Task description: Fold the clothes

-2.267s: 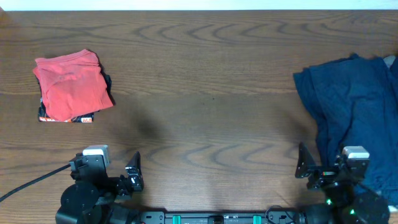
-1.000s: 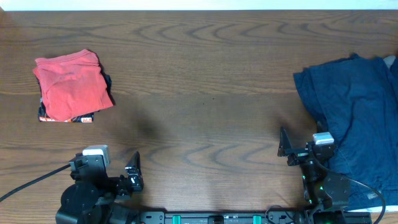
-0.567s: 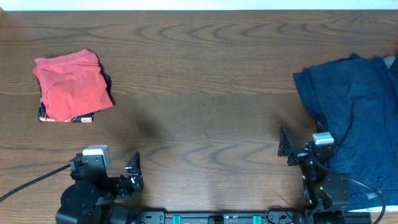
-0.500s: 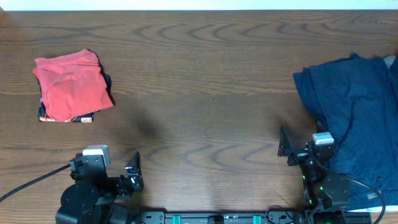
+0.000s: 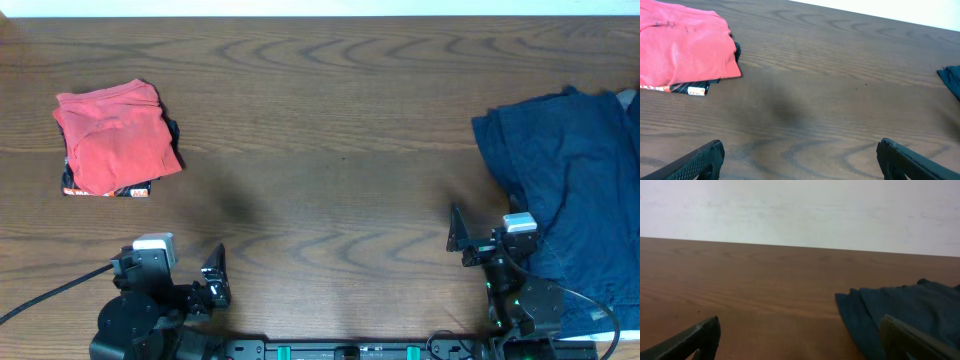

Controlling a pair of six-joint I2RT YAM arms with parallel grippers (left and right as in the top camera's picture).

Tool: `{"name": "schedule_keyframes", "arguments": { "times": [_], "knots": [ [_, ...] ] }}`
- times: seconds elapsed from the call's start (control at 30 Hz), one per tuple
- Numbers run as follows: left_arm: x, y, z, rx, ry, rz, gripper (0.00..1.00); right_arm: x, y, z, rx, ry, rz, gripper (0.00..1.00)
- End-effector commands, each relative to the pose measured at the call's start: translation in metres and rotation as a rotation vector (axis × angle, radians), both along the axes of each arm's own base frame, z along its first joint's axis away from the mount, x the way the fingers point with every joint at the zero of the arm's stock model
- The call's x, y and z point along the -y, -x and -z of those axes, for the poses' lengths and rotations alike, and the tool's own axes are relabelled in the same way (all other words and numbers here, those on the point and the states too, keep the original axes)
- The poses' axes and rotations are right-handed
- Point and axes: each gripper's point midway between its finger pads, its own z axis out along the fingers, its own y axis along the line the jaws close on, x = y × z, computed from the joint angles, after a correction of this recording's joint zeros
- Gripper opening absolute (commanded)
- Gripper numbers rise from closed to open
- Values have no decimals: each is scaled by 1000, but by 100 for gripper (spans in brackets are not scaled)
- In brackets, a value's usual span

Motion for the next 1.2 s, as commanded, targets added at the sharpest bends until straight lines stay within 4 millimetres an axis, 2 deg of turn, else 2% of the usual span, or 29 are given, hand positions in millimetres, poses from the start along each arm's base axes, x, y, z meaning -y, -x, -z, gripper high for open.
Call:
{"name": "schedule_keyframes", "arguments": {
  "times": [0.0, 0.83, 1.0, 1.17],
  "knots": [
    [-2, 0, 0, 2, -3, -12, 98, 4, 0, 0, 3, 14, 11, 99],
    [-2, 1, 2, -4, -5, -13, 98, 3, 0, 0, 3, 14, 11, 99],
    [-18, 5, 16, -47, -40, -94, 98, 4, 0, 0, 3, 14, 11, 99],
    [-34, -5, 45, -40, -40, -207, 98, 3, 0, 0, 3, 14, 11, 99]
  ]
}}
